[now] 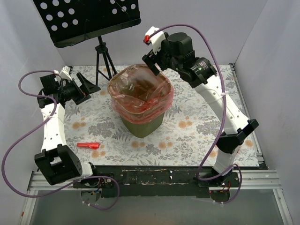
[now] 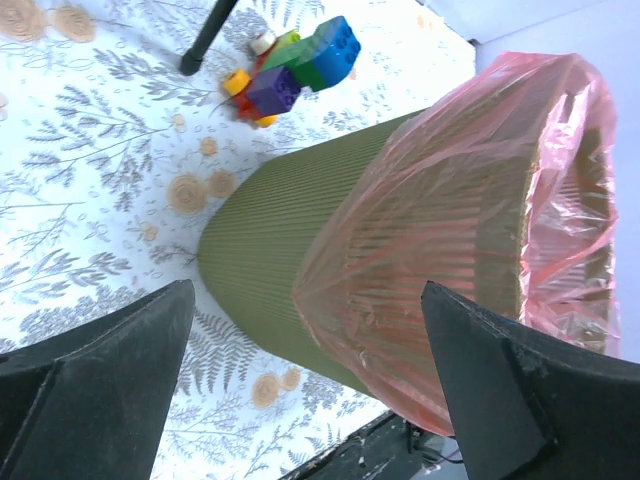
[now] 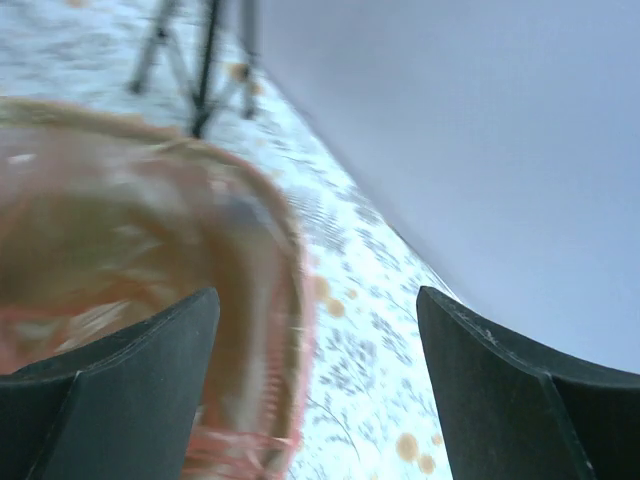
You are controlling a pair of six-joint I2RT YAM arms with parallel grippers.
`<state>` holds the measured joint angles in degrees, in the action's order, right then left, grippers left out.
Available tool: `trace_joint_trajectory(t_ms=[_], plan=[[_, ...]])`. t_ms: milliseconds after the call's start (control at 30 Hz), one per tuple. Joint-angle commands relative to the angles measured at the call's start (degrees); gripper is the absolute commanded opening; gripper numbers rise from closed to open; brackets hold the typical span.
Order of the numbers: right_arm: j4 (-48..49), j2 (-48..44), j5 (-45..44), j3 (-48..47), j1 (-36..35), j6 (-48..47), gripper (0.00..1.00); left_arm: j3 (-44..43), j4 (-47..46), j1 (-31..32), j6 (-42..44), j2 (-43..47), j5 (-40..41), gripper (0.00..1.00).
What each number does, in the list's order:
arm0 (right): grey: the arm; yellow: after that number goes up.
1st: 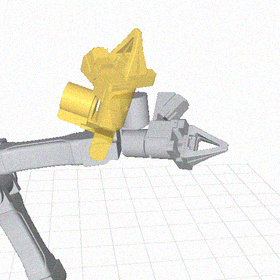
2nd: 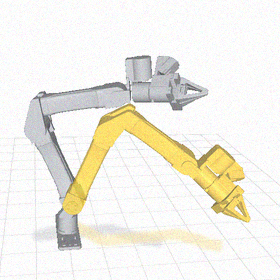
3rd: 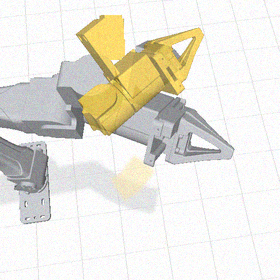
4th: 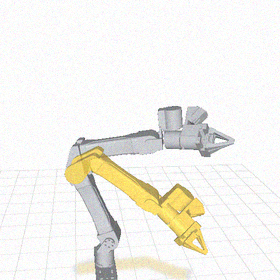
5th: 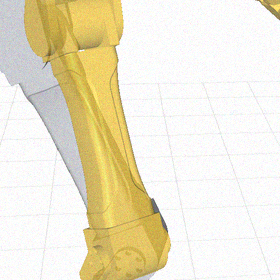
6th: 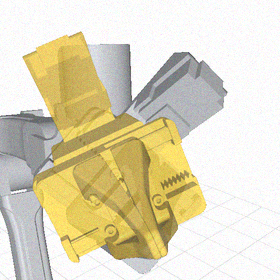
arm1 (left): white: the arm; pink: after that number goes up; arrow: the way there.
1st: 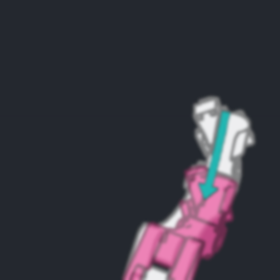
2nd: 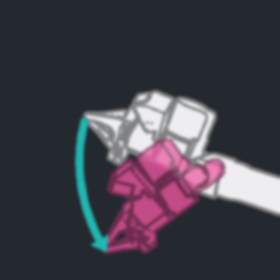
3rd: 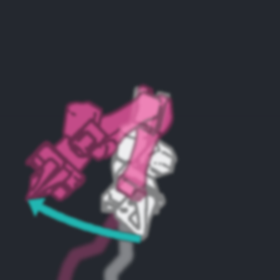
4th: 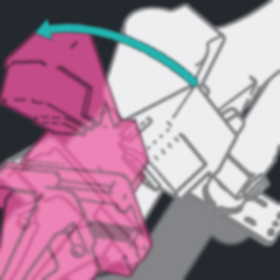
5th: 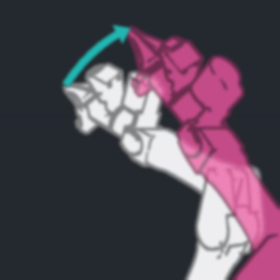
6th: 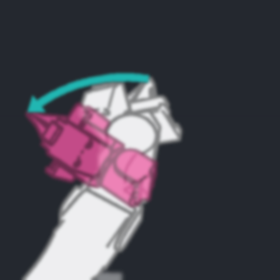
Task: Put the trash bags into the trash bin
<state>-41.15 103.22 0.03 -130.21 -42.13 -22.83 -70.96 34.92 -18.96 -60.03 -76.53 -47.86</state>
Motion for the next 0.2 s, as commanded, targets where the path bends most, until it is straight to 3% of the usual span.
trace_joint_trajectory(t_ms=[0,167], plan=[[3.88,0.49,-28.12,-0.58,0.21,5.43,0.88,-2.78,9.46,-0.2,4.75,3.84,7.33,0.98],[4.84,-2.58,-33.96,6.45,1.43,6.74,0.92,-3.66,11.05,-0.55,4.92,4.9,12.43,0.98]])
